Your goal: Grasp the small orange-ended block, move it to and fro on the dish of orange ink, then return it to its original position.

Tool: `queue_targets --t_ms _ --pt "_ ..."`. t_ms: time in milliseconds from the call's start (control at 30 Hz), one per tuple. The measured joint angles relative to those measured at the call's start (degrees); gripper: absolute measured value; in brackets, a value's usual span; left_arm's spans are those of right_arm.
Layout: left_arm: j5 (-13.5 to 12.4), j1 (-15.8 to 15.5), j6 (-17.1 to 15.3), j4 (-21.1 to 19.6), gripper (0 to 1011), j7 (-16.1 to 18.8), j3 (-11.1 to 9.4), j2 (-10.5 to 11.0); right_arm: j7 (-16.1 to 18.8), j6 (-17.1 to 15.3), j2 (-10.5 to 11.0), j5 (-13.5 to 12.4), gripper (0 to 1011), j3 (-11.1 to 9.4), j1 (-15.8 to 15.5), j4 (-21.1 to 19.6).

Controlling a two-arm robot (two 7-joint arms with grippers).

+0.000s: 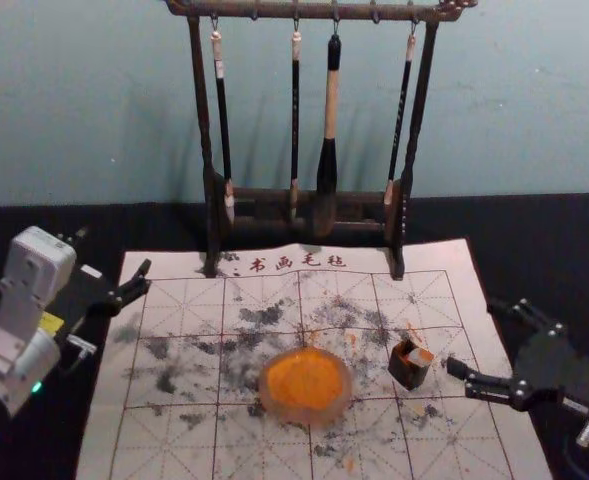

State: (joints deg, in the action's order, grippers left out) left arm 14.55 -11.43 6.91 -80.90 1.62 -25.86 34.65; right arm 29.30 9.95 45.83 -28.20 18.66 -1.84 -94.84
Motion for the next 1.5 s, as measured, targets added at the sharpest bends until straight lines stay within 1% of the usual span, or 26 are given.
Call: queue_targets --t_ms 233,433,700,900,1200,1500 --pt "0.0 0.0 0.0 0.0 1001 0.0 0.0 0.0 0.9 -1.56 -1.41 2.3 1000 0.99 1.46 1.66" --pt "0.0 0.0 0.0 0.0 1001 0.0 0.0 0.0 1.8 -3.08 -2.65 3.74 1000 1.59 2.53 2.73" --pt "0.0 0.0 0.0 0.0 1001 0.0 0.0 0.0 3.61 -5.15 -4.07 5.24 1000 2.58 4.27 4.19" --pt "0.0 0.0 0.0 0.0 1001 0.0 0.0 0.0 4.66 -6.45 -5.16 6.34 1000 2.94 5.62 5.77" --pt "0.0 0.0 0.0 0.0 1001 0.0 0.0 0.0 6.0 -6.94 -6.37 7.64 1000 3.55 7.8 8.3" --pt "0.0 0.0 0.0 0.0 1001 0.0 0.0 0.0 6.47 -7.13 -7.2 8.84 1000 4.3 9.33 9.94"
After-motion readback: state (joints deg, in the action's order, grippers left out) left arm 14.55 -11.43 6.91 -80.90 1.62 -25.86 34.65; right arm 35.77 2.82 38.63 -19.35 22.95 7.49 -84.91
